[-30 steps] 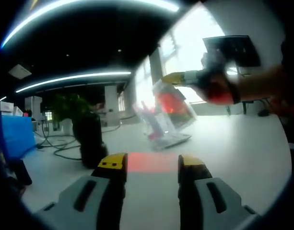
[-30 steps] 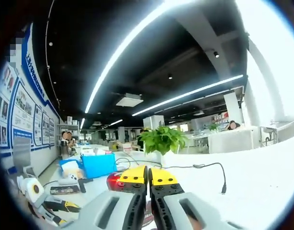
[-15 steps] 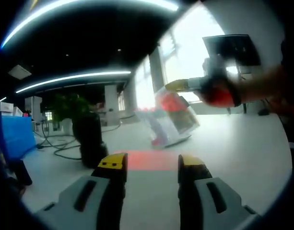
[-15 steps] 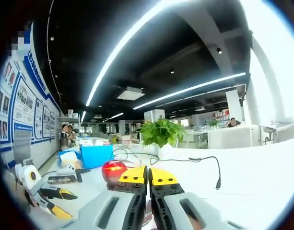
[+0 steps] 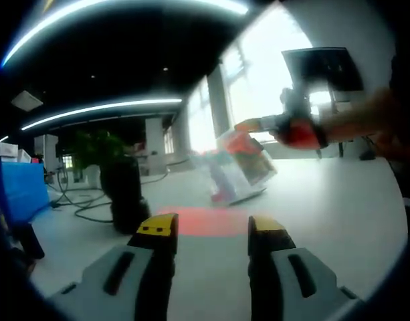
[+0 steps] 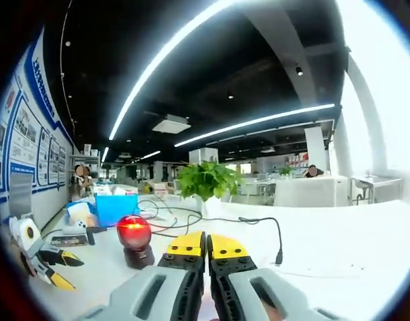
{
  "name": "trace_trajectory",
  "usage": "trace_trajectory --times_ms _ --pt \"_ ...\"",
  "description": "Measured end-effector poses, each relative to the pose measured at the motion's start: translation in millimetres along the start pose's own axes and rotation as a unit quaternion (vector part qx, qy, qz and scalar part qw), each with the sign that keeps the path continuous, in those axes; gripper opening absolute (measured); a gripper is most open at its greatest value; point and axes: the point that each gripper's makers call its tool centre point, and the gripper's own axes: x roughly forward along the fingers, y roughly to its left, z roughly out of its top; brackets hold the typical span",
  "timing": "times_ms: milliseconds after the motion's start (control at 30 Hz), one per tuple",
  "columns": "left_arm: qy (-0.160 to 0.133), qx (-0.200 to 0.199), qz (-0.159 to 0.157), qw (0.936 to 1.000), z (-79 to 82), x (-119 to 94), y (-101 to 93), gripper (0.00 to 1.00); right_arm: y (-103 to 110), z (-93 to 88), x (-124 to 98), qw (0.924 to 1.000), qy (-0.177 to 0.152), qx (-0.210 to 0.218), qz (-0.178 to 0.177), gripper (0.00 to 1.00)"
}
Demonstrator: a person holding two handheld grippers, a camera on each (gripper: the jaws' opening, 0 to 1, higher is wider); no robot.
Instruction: Clip sheet goods on table flip sheet goods clip sheet goods scan sheet goods put sheet goods back to table
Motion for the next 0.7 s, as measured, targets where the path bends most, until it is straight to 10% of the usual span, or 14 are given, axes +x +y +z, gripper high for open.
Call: trace_trajectory --times_ms 700 --pt "0.009 0.009 0.001 0.9999 -4.9 2 -0.8 0.34 -47 -24.2 10 0.9990 0.021 -0.018 -0.035 0.00"
